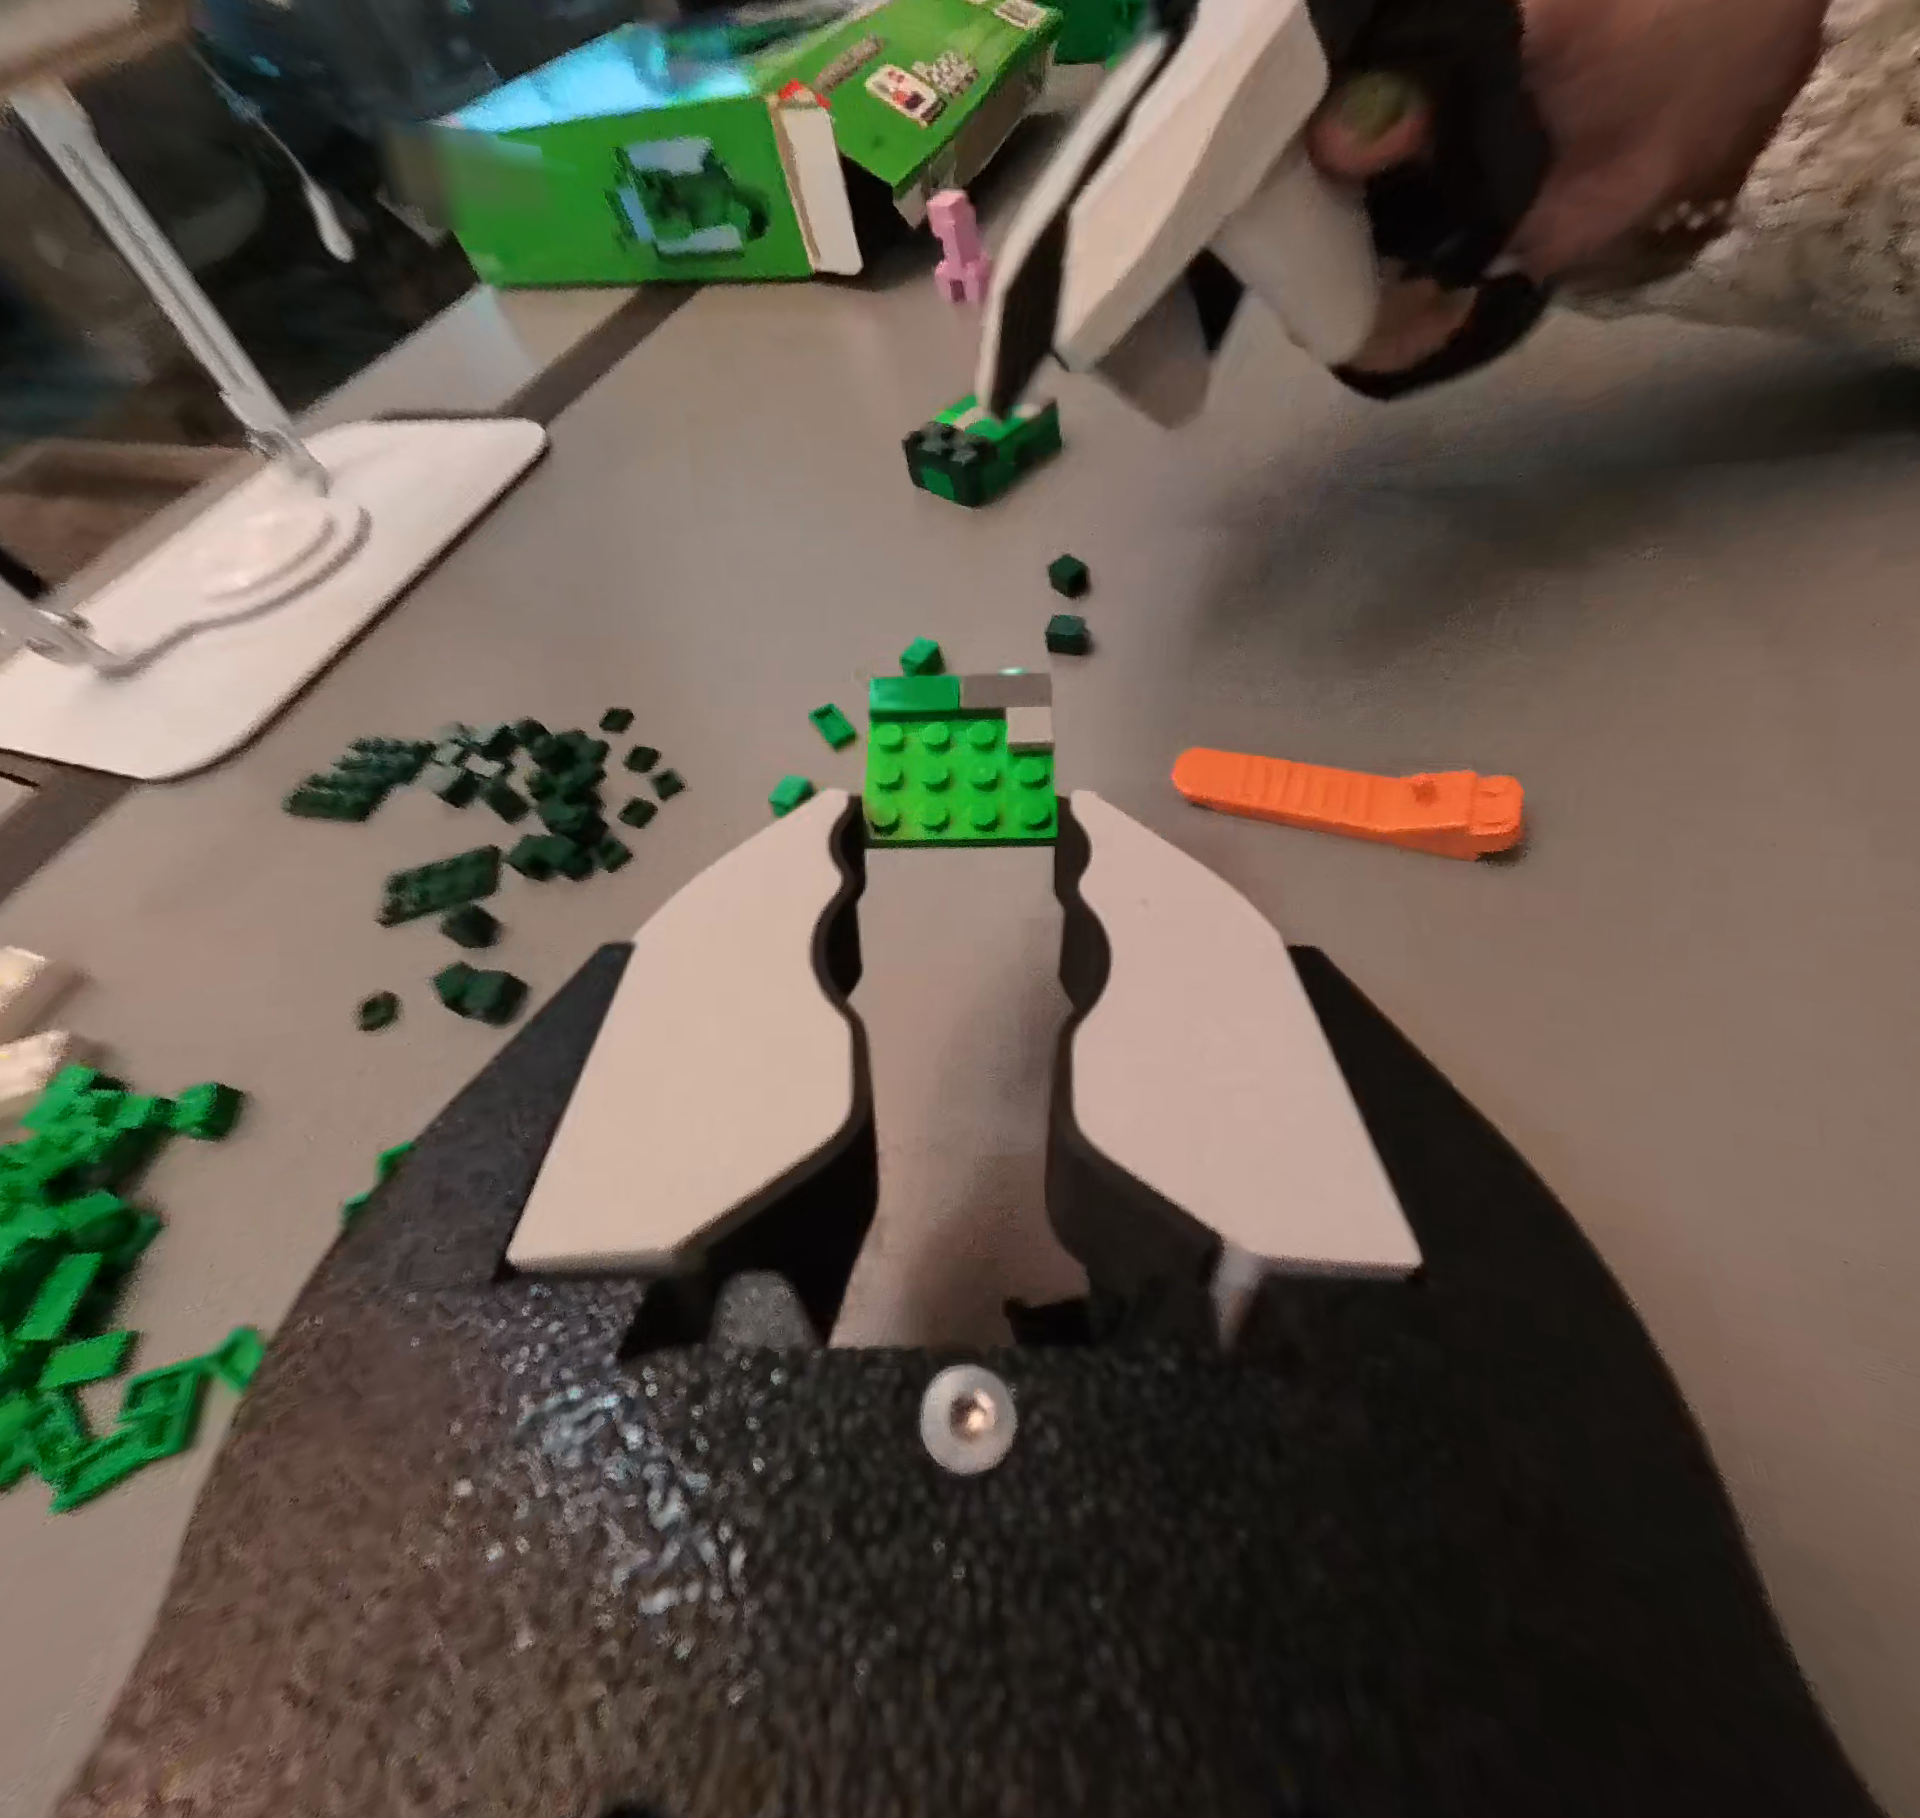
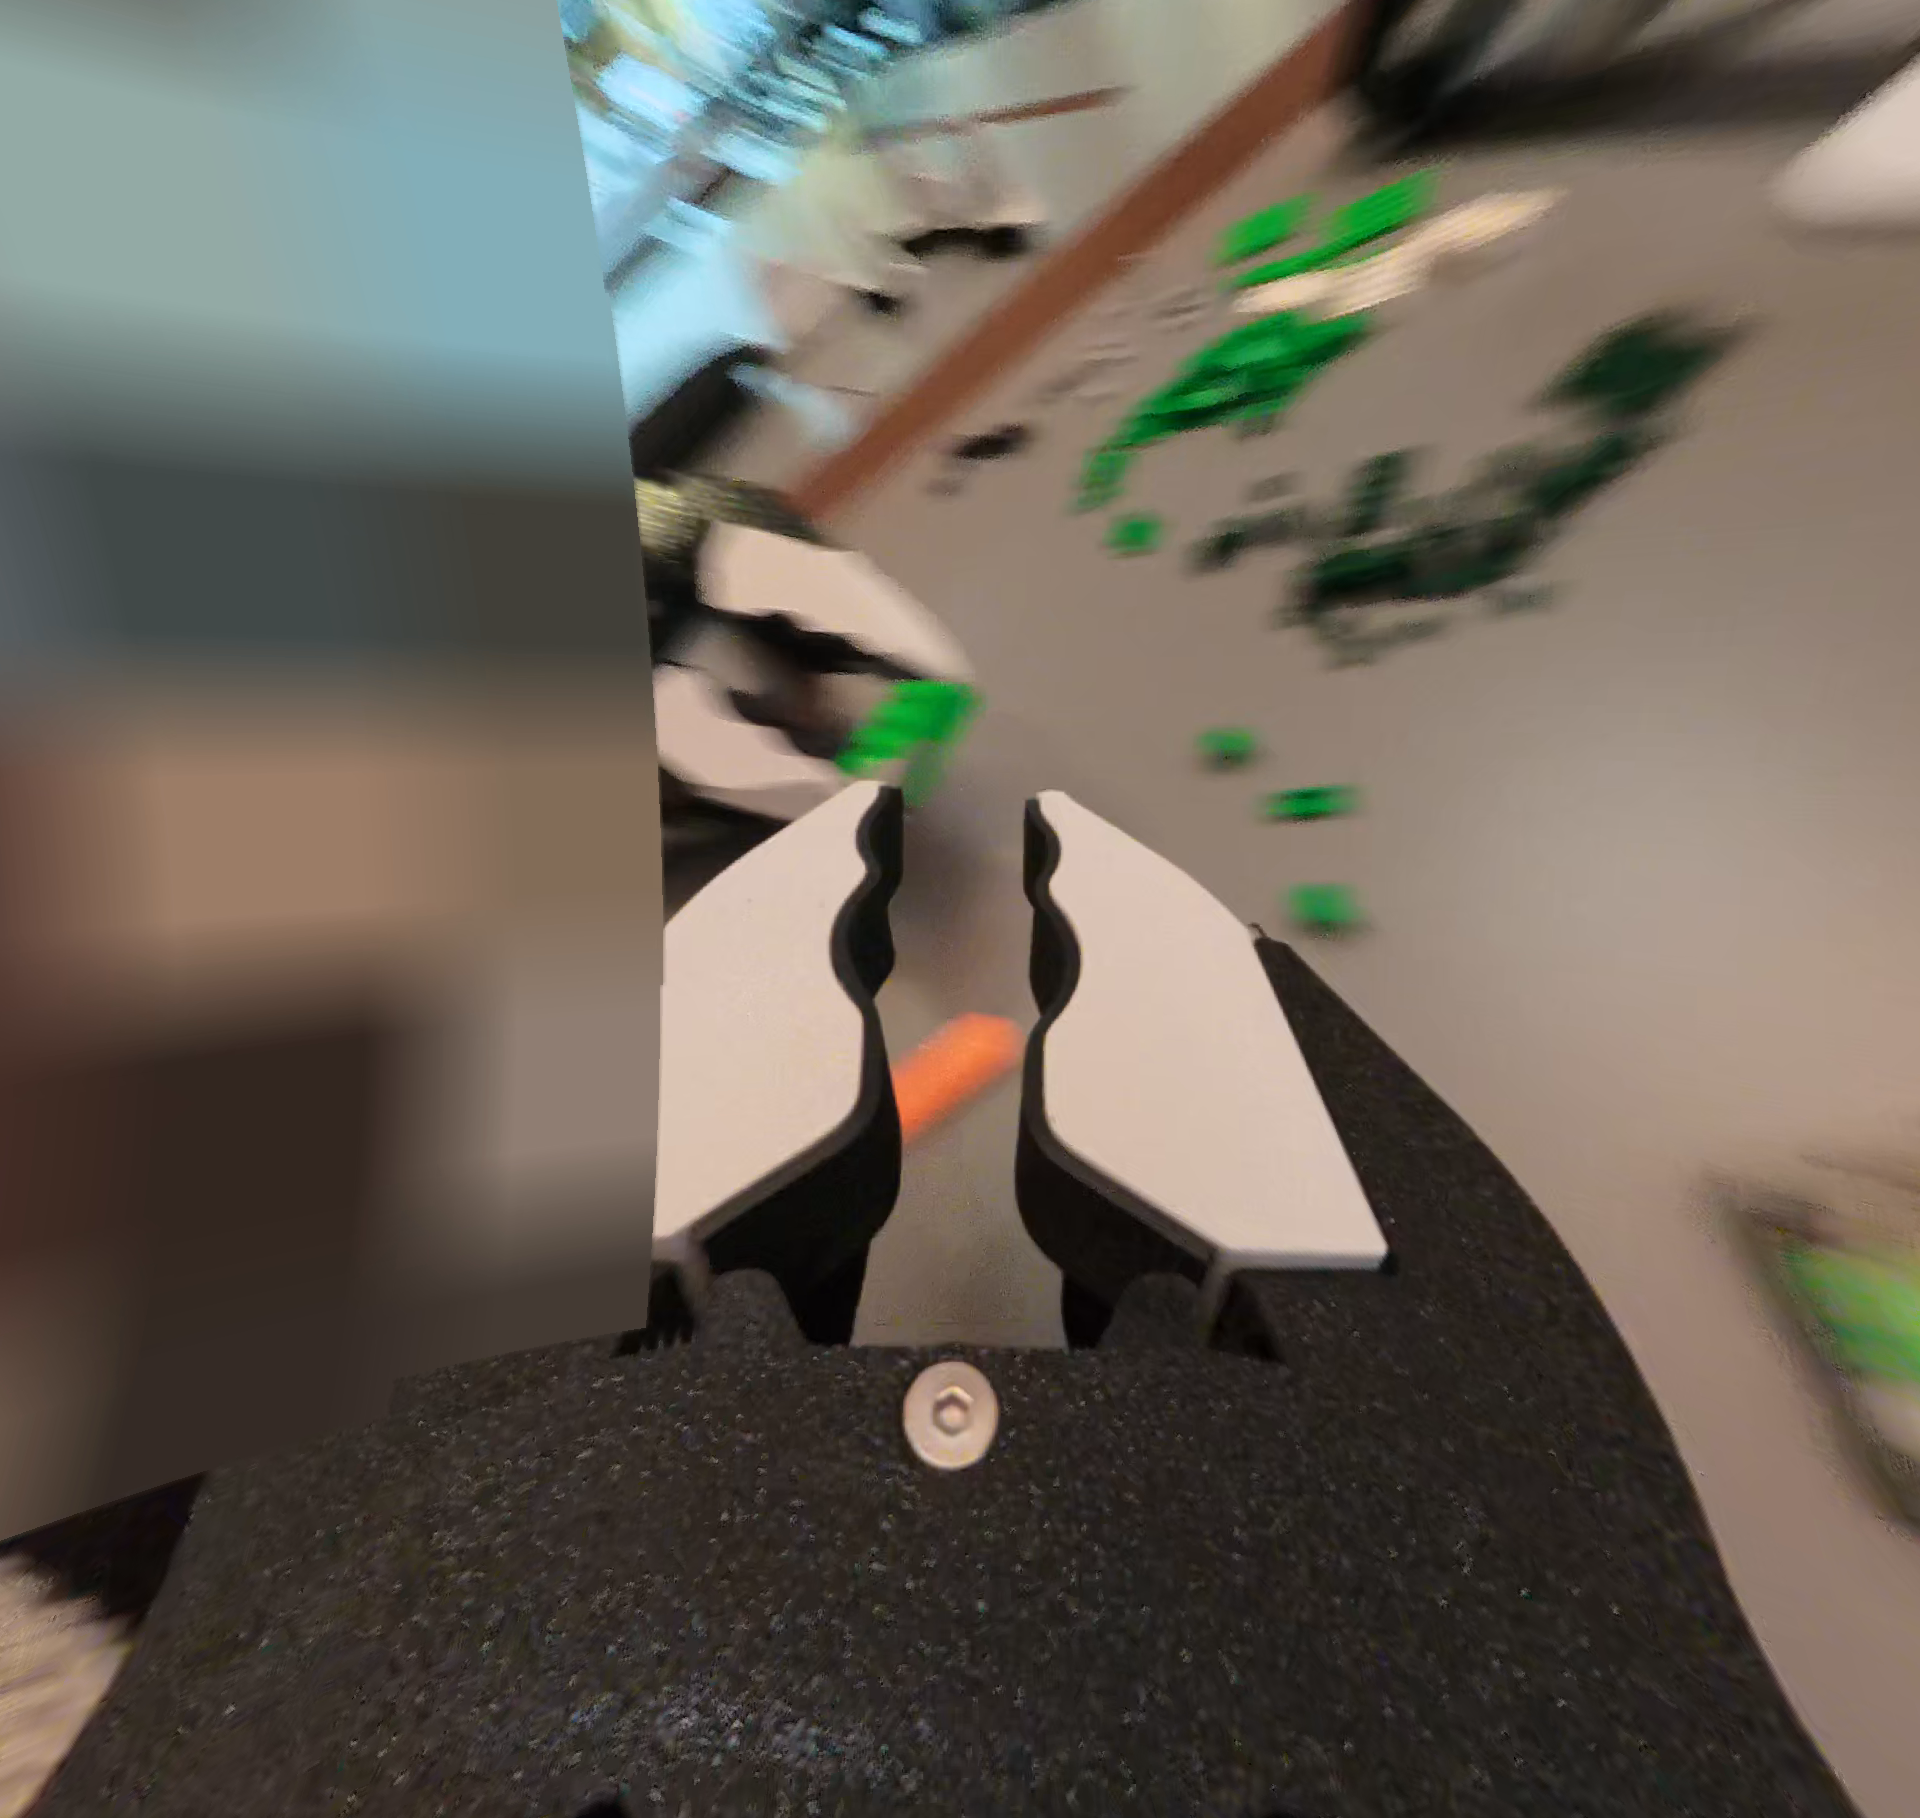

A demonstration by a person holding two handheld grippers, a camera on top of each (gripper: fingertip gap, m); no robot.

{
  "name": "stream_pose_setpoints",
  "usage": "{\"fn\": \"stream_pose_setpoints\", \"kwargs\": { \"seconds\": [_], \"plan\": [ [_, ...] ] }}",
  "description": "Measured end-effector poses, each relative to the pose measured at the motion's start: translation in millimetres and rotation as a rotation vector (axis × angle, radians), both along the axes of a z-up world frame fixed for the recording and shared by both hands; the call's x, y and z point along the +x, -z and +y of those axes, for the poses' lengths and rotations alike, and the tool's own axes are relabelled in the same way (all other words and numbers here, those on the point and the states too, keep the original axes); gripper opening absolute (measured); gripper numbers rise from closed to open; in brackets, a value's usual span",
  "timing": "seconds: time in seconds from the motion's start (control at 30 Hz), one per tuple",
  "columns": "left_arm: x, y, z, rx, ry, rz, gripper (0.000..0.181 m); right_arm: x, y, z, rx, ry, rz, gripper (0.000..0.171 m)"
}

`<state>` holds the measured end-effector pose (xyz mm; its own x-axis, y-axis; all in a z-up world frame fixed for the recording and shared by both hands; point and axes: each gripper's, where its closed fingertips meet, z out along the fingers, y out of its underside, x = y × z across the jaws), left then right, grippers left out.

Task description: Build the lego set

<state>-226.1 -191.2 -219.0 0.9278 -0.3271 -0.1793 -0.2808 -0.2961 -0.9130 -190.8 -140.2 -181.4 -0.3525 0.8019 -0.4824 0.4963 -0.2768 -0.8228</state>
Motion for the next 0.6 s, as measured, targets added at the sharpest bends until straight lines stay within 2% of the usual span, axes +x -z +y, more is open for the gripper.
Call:
{"fn": "stream_pose_setpoints", "kwargs": {
  "seconds": [0.13,0.3,0.47,0.53,0.6],
  "plan": [
    [6,10,-1,-0.08,0.045,-0.058,0.034,4,-15,68,0.376,0.297,0.101,0.02],
    [8,14,-1,-0.099,0.05,-0.022,0.034,30,-61,124,0.524,0.615,0.293,0.019],
    [11,16,-3,-0.132,0.065,-0.061,0.034,36,-59,133,0.552,0.644,0.259,0.02],
    [10,14,-3,-0.13,0.063,-0.087,0.034,30,-52,126,0.528,0.595,0.236,0.019],
    [10,13,-3,-0.128,0.063,-0.101,0.034,17,-40,107,0.501,0.477,0.199,0.017]
  ]
}}
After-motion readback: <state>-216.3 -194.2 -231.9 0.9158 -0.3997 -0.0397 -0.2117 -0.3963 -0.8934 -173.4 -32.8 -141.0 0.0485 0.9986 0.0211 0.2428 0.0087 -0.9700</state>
